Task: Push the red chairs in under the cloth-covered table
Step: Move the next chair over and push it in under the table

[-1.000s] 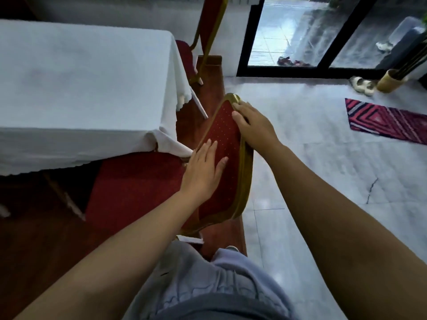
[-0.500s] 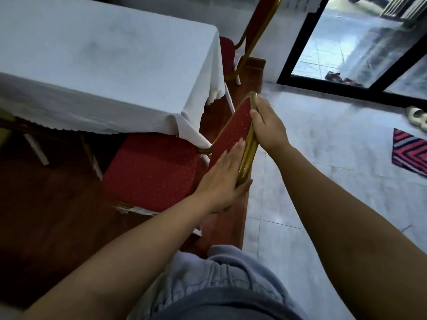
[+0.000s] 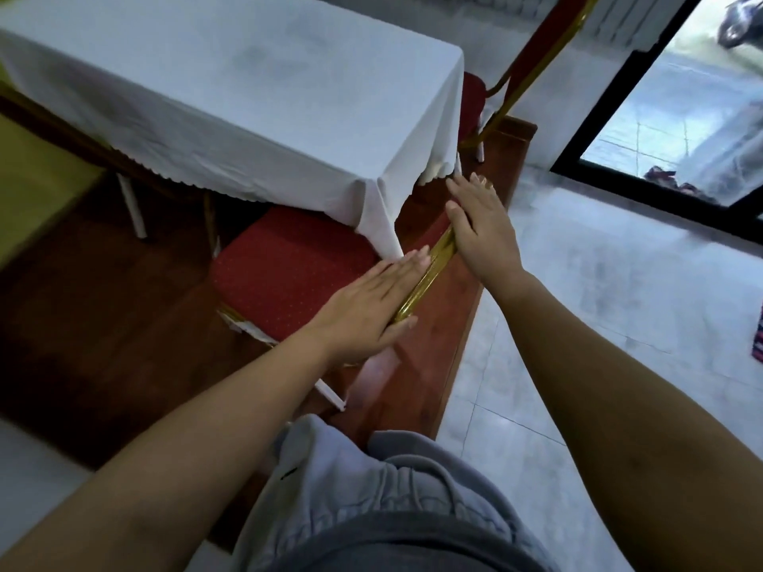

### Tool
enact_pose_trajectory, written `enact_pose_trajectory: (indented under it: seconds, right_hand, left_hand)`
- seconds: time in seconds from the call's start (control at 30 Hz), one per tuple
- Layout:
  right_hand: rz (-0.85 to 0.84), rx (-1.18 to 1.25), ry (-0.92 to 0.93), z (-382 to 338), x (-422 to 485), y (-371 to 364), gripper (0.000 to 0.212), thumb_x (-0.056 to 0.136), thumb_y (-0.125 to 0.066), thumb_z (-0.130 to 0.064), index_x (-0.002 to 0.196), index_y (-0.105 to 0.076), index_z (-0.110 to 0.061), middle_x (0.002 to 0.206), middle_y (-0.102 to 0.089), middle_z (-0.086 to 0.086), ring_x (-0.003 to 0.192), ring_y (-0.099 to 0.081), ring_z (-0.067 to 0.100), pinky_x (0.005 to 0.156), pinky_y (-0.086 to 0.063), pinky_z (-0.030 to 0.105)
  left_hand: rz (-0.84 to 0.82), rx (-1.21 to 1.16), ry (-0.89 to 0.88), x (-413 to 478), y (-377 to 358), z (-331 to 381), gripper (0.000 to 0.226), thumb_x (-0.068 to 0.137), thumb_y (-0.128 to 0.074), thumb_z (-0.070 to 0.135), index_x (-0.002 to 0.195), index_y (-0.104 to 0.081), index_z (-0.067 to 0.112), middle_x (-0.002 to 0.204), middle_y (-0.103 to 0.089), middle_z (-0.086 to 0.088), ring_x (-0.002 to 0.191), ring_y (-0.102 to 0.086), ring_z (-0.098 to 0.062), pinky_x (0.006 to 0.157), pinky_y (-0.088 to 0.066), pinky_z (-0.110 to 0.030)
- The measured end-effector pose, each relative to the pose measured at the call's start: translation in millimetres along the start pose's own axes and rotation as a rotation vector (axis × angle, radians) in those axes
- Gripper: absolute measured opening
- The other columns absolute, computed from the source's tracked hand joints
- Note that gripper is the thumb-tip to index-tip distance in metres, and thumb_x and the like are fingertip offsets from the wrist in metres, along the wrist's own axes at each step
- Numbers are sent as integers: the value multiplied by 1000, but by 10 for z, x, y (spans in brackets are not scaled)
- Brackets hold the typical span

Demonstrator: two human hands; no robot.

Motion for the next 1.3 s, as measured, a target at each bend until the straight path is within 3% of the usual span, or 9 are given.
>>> enact_pose_trajectory:
  seconds: [0.13,0.2,0.37,0.53,0.7,0.83,1.07,1.3]
  right_hand:
    - [-38,41,31,-176,-36,-158,44,100,-40,-35,136,-55,-16,147,-47,3,142,-31,16,119,-15,32]
    - [-87,55,53,-284,-57,-267,47,99,-38,-39,136,-55,-15,146,-47,4,142,-31,17,119,-17,38]
    - [-206,8,202,-717,-149,-628,53,98,-37,-46,135,-55,-13,142,-51,6,140,-34,20,119,-18,39]
    - [-302,-41,438,-1388,-309,-1062,56,98,-29,-49,130,-57,-13,127,-60,7,123,-50,25,104,-38,42]
    - [-424,-92,639,-1817,-478,-1434,62,99,-25,-52,146,-39,-14,149,-44,4,141,-33,18,117,-22,33]
    - [-468,-126,758,-1937,-460,-1540,68,97,-26,-57,149,-33,-14,154,-34,3,144,-27,16,119,-16,31]
    - [-498,-152,734,-1772,-350,-1554,78,91,-25,-65,149,-33,-14,155,-33,3,144,-26,15,119,-18,33]
    - [-487,-112,626,-1858,-454,-1661,82,87,-22,-72,146,-39,-18,151,-40,2,142,-31,13,112,-30,33]
  left_hand:
    - [-15,74,44,-414,149,-166,69,102,-33,41,155,-1,11,163,-5,-3,149,-3,-9,122,-5,-31]
    - [-2,115,85,-660,243,-248,67,102,-33,39,155,-5,10,162,-6,-3,149,-4,-10,121,-4,-30]
    - [20,190,295,-1383,441,-519,60,103,-29,36,154,-12,9,162,-9,-5,149,-9,-15,121,-13,-37]
    - [48,302,572,-2137,690,-787,58,103,-28,35,154,-13,11,161,-12,-5,149,-11,-16,121,-12,-36]
    - [48,333,889,-2729,893,-1025,57,105,-19,39,154,-7,14,162,-8,-4,149,-5,-15,121,-5,-33]
    - [109,204,1048,-2897,937,-1132,59,102,-15,45,154,-7,19,162,-2,1,148,5,-9,121,0,-32]
    - [462,0,1258,-2501,891,-1120,62,103,-12,48,154,-14,13,163,-3,-2,149,7,-11,120,3,-31]
    - [532,-15,1311,-2658,917,-1177,64,102,-9,50,154,-14,13,163,-6,-1,148,5,-9,121,3,-32]
Point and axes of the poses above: each hand's wrist, its own x-axis towards the middle knuckle, its own y-axis out of the back of the hand, z = x × y, the point moved 7 cm from there along x, towards the middle knuckle
